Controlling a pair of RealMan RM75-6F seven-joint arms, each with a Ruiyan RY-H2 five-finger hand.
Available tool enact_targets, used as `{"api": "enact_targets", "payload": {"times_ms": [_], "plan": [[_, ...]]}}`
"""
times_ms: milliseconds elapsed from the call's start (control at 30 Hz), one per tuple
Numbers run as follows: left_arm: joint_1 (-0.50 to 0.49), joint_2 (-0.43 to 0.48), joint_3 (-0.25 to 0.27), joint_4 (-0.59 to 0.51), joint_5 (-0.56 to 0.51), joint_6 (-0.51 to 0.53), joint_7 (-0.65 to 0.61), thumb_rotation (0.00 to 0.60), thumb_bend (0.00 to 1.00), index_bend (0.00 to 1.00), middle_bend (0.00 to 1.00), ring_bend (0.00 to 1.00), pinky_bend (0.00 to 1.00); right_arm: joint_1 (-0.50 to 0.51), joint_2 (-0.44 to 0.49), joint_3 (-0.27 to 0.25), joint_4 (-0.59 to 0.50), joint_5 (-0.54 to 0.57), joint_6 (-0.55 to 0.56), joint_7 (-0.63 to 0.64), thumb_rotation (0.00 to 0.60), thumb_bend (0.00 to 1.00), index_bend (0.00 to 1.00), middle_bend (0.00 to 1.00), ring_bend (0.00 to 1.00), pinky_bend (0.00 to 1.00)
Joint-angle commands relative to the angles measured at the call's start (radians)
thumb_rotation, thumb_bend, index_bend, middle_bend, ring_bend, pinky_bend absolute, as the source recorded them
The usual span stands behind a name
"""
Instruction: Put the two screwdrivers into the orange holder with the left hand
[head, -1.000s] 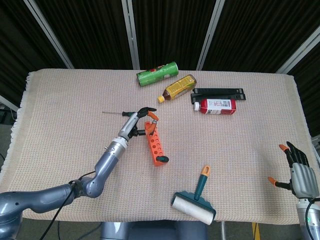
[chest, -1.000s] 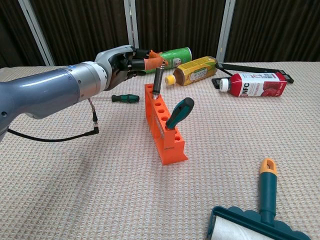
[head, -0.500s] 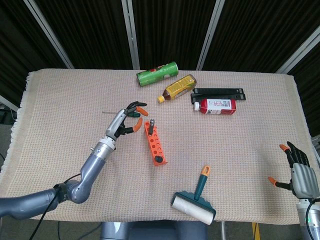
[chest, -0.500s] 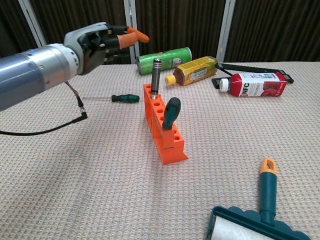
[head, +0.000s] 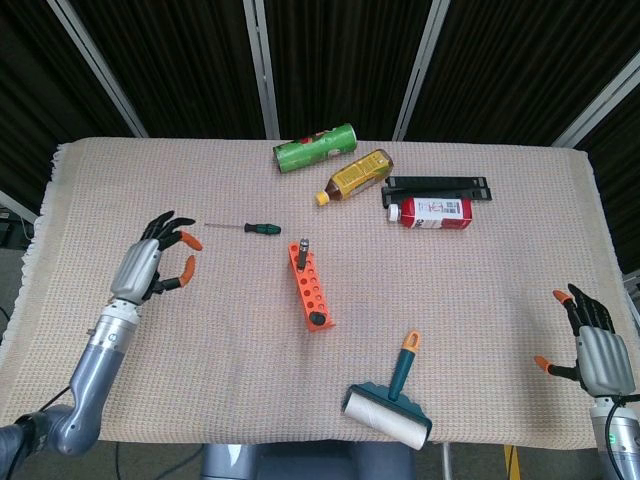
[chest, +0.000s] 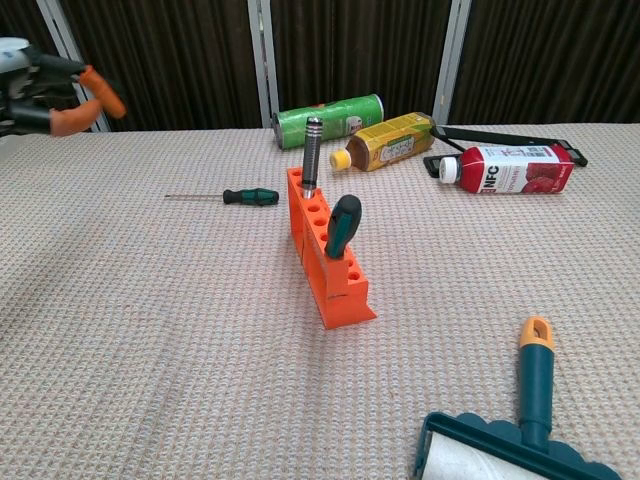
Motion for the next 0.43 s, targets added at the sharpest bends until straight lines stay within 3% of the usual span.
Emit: {"api": "enact_targets", "payload": {"times_ms": [33, 200, 433], "plan": [[0.137, 0.077, 0.104, -0.052, 0.015, 0.186, 0.177, 0.494, 0.52, 0.44, 0.17, 0.0, 0.0, 0.011, 0.01, -0.004, -0.013, -0.013, -0.007, -0.031, 0.6, 0.0, 0.11, 0.0, 0.0, 0.0], [0.258, 0.058, 0.172, -0.016, 0.111, 0.372, 0.192, 0.518, 0.52, 0.45, 0.19, 0.0, 0.0, 0.019, 0.006, -0.005, -0.027, -0.038, 0.006, -0.056, 0.6, 0.0, 0.11, 0.0, 0.0, 0.0], [0.366, 0.079, 0.243, -0.008, 0.177, 0.464, 0.154, 0.524, 0.52, 0.46, 0.19, 0.0, 0.0, 0.024, -0.011, -0.003, -0.034, -0.054, 0.027, -0.081, 0.6, 0.0, 0.11, 0.0, 0.0, 0.0]]}}
